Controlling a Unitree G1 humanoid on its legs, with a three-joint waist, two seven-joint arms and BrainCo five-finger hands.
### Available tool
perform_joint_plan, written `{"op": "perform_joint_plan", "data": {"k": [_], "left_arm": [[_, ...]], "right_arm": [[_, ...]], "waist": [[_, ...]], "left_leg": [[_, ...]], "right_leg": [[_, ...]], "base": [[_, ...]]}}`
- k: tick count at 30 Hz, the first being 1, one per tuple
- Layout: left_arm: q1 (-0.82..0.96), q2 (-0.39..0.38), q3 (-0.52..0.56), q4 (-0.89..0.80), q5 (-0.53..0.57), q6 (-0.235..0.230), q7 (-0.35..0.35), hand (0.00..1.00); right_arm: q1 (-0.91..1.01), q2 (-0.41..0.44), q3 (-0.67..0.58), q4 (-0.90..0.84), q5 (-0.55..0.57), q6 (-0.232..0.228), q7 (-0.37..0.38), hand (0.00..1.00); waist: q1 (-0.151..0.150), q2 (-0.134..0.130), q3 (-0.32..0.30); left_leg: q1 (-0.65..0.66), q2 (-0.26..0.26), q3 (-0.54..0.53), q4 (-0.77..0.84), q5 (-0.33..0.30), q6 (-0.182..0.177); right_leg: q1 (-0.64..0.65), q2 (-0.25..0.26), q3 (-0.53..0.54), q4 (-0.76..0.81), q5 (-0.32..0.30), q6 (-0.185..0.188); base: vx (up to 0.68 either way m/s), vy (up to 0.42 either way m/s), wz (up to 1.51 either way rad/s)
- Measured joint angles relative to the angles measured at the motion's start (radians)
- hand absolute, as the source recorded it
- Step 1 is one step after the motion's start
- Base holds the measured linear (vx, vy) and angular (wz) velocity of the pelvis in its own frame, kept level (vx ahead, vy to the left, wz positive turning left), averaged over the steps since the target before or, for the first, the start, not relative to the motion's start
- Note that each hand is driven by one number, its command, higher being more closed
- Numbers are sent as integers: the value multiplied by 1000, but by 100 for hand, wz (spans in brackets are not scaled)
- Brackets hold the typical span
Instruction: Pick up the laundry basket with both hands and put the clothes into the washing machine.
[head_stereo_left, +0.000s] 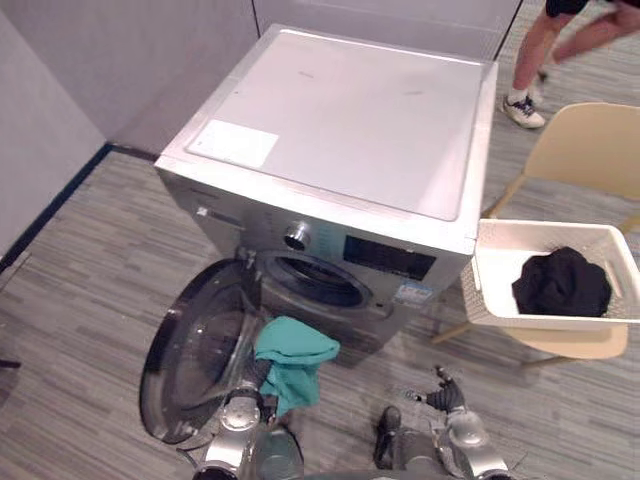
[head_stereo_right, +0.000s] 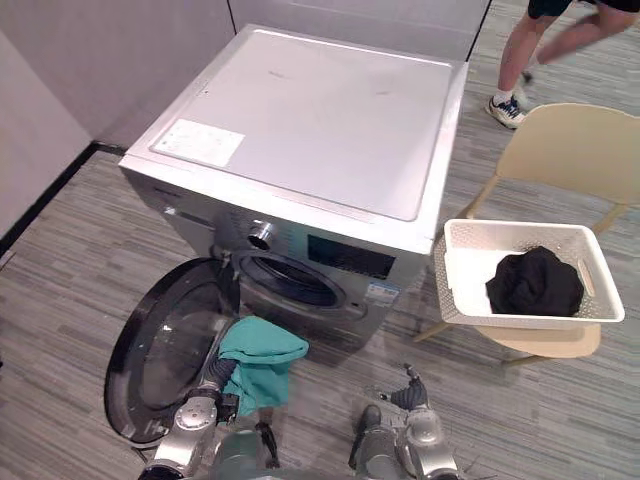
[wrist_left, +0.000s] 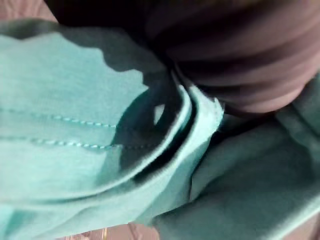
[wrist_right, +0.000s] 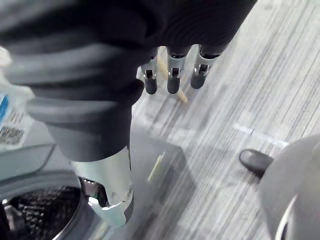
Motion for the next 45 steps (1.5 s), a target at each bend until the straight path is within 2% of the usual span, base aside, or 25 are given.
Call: {"op": "perform_joint_plan", "data": {"k": [1,2,3,4,5,6,7,8,9,12,15,18,22,24,28,30,33,38,45], "left_arm": [[0,-4,0,1,0,1,0,100],[-5,-12,0,-3,0,0,1,100],[-12,-12,0,-5,-1,0,4,100],[-15,-12,0,-6,-1,0,6,100],[-24,-12,-2,-7,-2,0,16,100],[-30,-1,-3,-7,-11,-3,22,100],[-40,9,-3,-5,-13,-1,24,100],[-60,24,-8,-5,-19,-1,26,100],[-77,25,-9,-6,-20,-1,30,100],[-89,28,-14,-10,-20,-1,45,100],[-89,36,-4,-47,-27,-2,73,100],[-97,35,17,-115,-70,-7,107,100],[-135,10,52,-190,-151,-17,158,100],[-183,-7,56,-243,-181,-27,194,100],[-262,-19,57,-311,-186,-29,229,100],[-341,-26,54,-356,-185,-28,254,100],[-459,-21,54,-369,-183,-26,280,100],[-651,32,55,-369,-150,-13,333,100],[-987,238,37,-366,-121,9,419,100]], "right_arm": [[-1,0,-2,0,0,0,-5,0],[-12,-7,-29,-1,0,-1,-19,0],[-21,-8,-45,-1,0,-1,-25,0],[-27,-9,-52,-1,0,-1,-26,0],[-34,-10,-59,0,0,-2,-26,0],[-41,-10,-60,4,-1,-2,-27,0],[-42,-3,-60,3,-1,-1,-28,0],[-39,8,-59,-1,-1,-4,-30,0],[-31,8,-59,0,-1,-2,-38,0],[-44,-1,-62,0,0,-1,-44,0],[-79,0,-61,-7,15,-2,-53,0],[-78,2,-62,-60,42,-2,-68,0],[-80,5,-62,-161,69,-3,-110,0],[-103,18,-68,-227,80,-5,-135,0],[-138,50,-82,-345,103,-14,-175,0],[-159,66,-102,-409,120,-19,-188,0],[-170,71,-126,-486,128,-36,-214,0],[-169,67,-151,-596,136,-74,-219,0],[-168,79,-159,-661,136,-134,-218,0]], "waist": [[4,-8,6],[14,-12,11],[11,-3,16],[12,2,16],[12,17,20],[14,23,25],[13,11,31],[5,-16,39],[3,-28,49],[6,-30,84],[-4,-25,140],[-11,-32,181],[5,-39,218],[17,-47,232],[21,-64,265],[21,-71,280],[19,-79,290],[11,-85,293],[-25,-102,296]], "left_leg": [[-27,-7,-29,34,-12,-7],[-31,-59,-106,-19,-46,9],[-30,-92,-163,-94,-51,17],[-29,-108,-184,-141,-51,17],[-10,-125,-205,-252,-35,12],[-4,-126,-187,-265,-30,47],[-4,-132,-173,-258,-32,47],[-19,-146,-155,-244,-48,65],[-38,-158,-141,-216,-64,77],[-70,-170,-102,-123,-118,97],[-134,-172,-80,27,-202,122],[-235,-174,-95,151,-251,133],[-407,-170,-144,337,-312,134],[-563,-160,-181,474,-347,130],[-751,-145,-209,625,-369,123],[-887,-129,-213,720,-378,124],[-1023,-117,-228,821,-389,115],[-1179,-96,-252,916,-389,112],[-1273,-81,-266,938,-375,91]], "right_leg": [[6,-3,14,0,0,0],[6,-11,50,4,0,0],[4,-9,77,4,0,0],[-1,-6,93,5,1,2],[-10,9,123,11,-2,12],[-24,15,152,35,-15,30],[-34,10,157,51,-19,35],[-65,-12,166,84,-35,53],[-93,-28,182,116,-47,64],[-150,-56,219,202,-74,81],[-227,-85,244,348,-131,104],[-323,-111,238,484,-187,114],[-471,-139,217,683,-280,107],[-602,-157,201,832,-340,93],[-780,-166,205,1003,-395,77],[-918,-167,226,1115,-422,67],[-1064,-162,250,1228,-444,52],[-1224,-142,265,1333,-457,45],[-1326,-122,263,1364,-446,25]], "base": [[163,-121,-67],[132,-17,-81],[126,58,-85],[125,109,-83],[151,166,-88],[132,164,-80],[110,134,-46],[91,128,-21],[76,130,-17],[36,173,-39],[-30,146,-22],[-80,56,21],[-119,-12,33],[-143,-50,37],[-111,-59,16],[-109,-55,3],[-120,-71,-6],[-113,-90,-9],[-18,-58,-7]]}}
